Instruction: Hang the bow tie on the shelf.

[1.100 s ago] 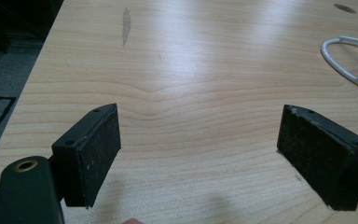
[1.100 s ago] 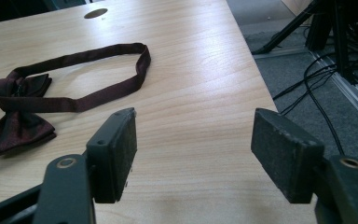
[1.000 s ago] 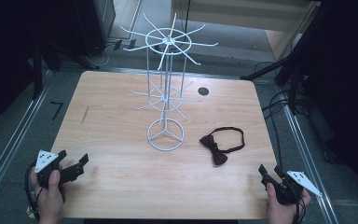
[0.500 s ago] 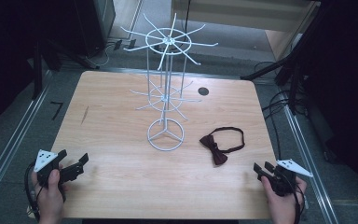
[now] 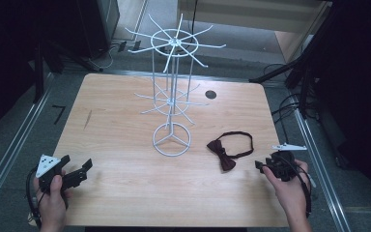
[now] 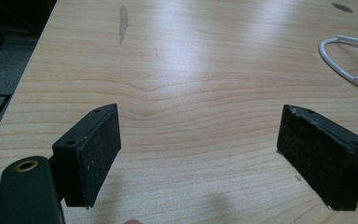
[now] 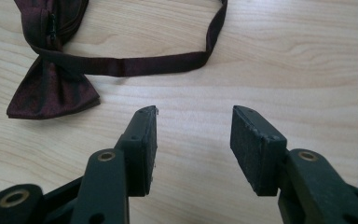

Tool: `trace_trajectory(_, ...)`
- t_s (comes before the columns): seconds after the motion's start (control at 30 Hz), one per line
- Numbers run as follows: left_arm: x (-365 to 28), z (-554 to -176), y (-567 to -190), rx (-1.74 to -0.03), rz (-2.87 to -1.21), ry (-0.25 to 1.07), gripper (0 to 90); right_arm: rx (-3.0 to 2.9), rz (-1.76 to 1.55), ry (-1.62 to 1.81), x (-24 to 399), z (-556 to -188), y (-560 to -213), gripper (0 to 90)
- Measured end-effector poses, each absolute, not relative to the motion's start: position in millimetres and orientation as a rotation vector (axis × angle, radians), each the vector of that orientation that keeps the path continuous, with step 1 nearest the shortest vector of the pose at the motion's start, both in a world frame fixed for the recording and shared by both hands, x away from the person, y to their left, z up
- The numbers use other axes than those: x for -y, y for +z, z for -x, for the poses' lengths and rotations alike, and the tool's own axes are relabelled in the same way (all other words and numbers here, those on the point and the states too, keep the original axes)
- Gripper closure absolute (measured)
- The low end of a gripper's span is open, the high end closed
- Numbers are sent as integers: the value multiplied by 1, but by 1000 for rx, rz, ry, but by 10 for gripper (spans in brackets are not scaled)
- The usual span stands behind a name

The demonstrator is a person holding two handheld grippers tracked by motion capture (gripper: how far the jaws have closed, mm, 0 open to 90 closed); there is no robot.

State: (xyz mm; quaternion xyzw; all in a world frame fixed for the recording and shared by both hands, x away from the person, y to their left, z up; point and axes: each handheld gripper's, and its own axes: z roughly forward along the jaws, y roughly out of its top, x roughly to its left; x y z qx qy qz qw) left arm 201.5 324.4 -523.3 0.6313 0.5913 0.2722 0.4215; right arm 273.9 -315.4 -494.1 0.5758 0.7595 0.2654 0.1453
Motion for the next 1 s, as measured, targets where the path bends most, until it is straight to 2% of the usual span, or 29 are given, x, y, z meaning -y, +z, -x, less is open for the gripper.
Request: trace_trajectory(1.0, -326, -202, -524, -1475, -1579, 667, 144, -2440, -1720, 366, 281, -355, -478, 526)
